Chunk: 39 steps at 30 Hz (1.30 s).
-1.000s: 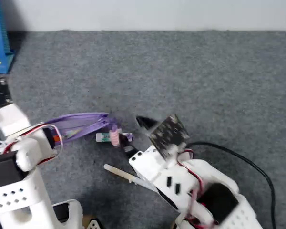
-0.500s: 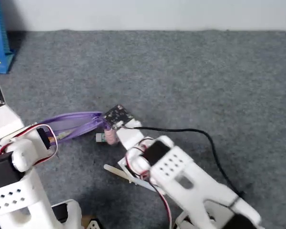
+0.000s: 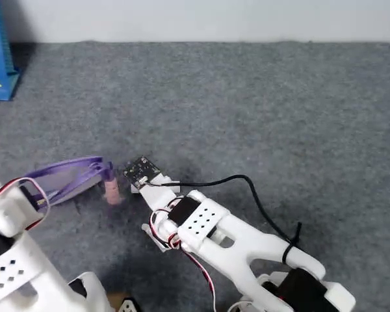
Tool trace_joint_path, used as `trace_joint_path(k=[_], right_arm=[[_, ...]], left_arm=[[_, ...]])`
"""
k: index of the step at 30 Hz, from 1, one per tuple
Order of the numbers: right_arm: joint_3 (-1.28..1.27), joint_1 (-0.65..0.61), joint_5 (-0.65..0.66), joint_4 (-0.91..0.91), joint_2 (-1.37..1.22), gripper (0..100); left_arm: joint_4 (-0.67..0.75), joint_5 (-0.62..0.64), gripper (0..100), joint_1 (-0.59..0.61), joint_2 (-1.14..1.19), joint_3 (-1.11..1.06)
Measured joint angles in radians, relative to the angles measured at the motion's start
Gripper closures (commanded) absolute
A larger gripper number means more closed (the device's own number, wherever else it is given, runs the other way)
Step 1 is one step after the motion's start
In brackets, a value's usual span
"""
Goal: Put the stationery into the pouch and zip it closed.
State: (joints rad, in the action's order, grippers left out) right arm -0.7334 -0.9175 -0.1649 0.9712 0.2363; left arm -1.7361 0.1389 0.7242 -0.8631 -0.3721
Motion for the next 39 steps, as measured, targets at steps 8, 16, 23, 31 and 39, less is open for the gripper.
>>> trace_joint_path(k=[8, 16, 23, 31, 39], right_arm=[[0.0, -0.012, -0.002, -0.06, -0.009, 82.2], [0.0, -0.08, -0.005, -0.17, -0.1, 82.3], [0.021, -0.08, -0.003, -0.201, -0.222, 93.2], [0.025, -0.029, 0.031, -0.181, -0.218, 99.1], [0.023, 0.068, 0.031, 0.04, 0.043, 99.1]], left_arm=[[0.0, -0.003, 99, 0.071, 0.0, 0.0], [0.0, -0.003, 99, 0.074, 0.0, 0.0], [0.0, -0.003, 99, 0.074, 0.0, 0.0], [0.0, -0.003, 99, 0.074, 0.0, -0.009], [0.0, -0.04, 99, 0.063, -0.011, -0.037]])
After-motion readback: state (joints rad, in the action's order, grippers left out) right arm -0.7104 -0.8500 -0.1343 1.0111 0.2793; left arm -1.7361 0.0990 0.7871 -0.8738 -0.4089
